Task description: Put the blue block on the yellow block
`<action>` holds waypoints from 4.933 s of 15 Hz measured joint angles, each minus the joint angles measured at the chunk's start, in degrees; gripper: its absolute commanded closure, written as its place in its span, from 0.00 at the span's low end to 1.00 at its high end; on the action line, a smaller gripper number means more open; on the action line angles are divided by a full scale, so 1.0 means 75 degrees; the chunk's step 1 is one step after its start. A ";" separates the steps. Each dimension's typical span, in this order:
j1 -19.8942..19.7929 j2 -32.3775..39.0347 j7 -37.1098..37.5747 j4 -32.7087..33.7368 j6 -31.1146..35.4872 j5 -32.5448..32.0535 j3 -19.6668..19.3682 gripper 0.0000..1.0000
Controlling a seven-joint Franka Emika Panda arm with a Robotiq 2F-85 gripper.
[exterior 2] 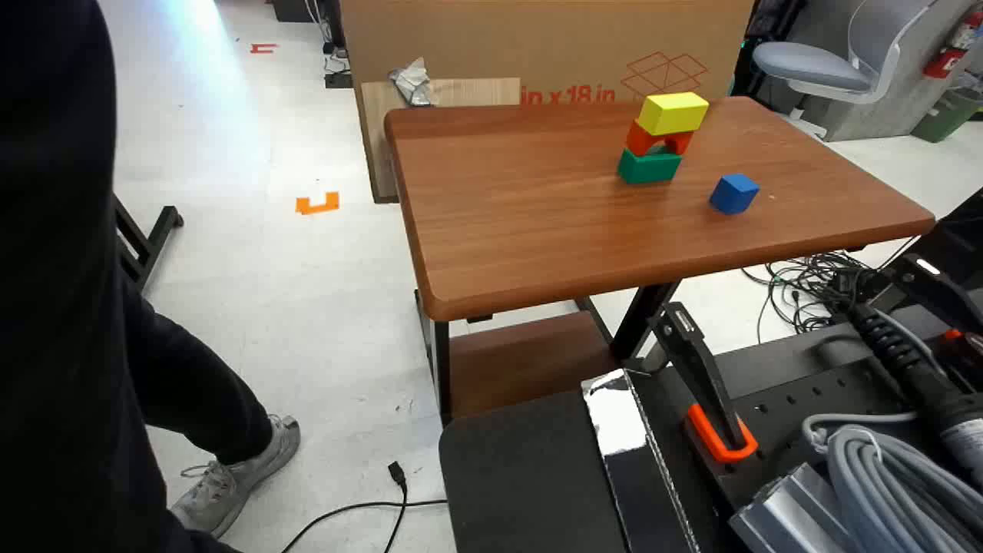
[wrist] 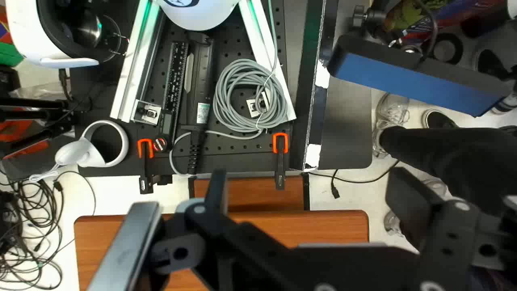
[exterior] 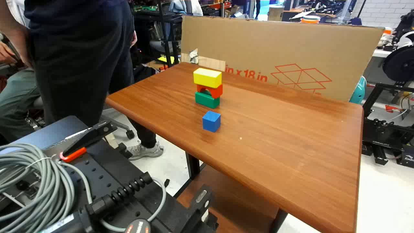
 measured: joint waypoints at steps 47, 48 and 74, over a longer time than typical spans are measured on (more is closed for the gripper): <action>-0.1380 0.7027 -0.1677 -0.0767 0.8441 -0.2166 -0.2312 0.00; -0.1354 0.7126 -0.1692 -0.0643 0.8441 -0.2151 -0.2309 0.00; -0.0539 0.8081 -0.1681 0.0479 0.8435 -0.2335 -0.2577 0.91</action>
